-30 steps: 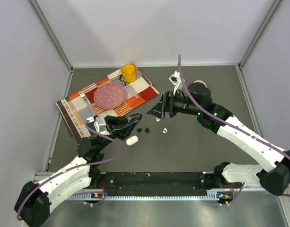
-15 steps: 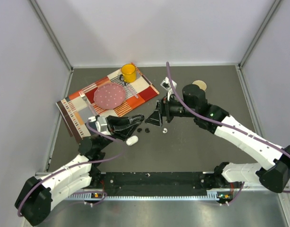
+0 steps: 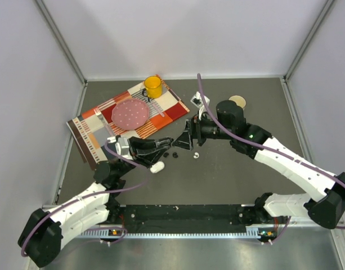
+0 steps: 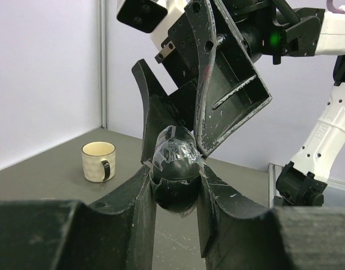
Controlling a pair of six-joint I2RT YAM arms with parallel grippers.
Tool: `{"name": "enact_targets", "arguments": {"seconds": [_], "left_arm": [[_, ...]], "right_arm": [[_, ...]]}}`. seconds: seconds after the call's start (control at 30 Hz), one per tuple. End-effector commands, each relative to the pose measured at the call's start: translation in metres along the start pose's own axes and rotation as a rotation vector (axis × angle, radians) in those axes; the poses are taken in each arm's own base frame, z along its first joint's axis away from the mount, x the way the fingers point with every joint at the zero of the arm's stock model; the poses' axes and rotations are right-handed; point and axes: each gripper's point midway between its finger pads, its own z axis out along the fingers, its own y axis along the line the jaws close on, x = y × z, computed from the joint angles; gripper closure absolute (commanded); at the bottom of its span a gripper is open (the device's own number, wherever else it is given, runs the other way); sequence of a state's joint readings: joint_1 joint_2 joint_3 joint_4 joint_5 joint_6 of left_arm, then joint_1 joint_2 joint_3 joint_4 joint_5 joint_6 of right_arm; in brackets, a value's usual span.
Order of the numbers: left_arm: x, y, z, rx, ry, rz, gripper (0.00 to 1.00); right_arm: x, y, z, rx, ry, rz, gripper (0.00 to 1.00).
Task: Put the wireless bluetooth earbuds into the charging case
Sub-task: Open the charging case.
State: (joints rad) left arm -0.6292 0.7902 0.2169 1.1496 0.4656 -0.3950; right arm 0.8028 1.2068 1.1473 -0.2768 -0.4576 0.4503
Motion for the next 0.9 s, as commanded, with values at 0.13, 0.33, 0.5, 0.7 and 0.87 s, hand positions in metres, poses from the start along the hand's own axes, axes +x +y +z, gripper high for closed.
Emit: {"name": "enact_targets", "arguments": {"seconds": [0.13,0.33,0.5,0.7,0.87], "left_arm": [[-0.021,-0.024,0.008,0.127,-0.031,0.024,1.0],[-0.017,-0.029,0.003,0.142,0.0,0.021,1.0],[-0.016,-0.03,0.0,0.143,0.007,0.025,1.0],[-0.012,-0.028,-0.002,0.127,0.017,0.024,1.0],[-0.005,-0.02,-0.007,0.077,0.027,0.02,1.0]], "right_arm": [[-0.029,0.014,0.002,-0.029,-0.108,0.028,0.21],[-0.037,0.019,0.006,-0.068,-0.169,0.097,0.2],[-0.037,0.019,0.007,-0.078,-0.185,0.131,0.2],[-0.039,0.017,0.004,-0.059,-0.206,0.136,0.2],[-0.055,0.02,-0.011,-0.042,-0.274,0.091,0.16]]}}
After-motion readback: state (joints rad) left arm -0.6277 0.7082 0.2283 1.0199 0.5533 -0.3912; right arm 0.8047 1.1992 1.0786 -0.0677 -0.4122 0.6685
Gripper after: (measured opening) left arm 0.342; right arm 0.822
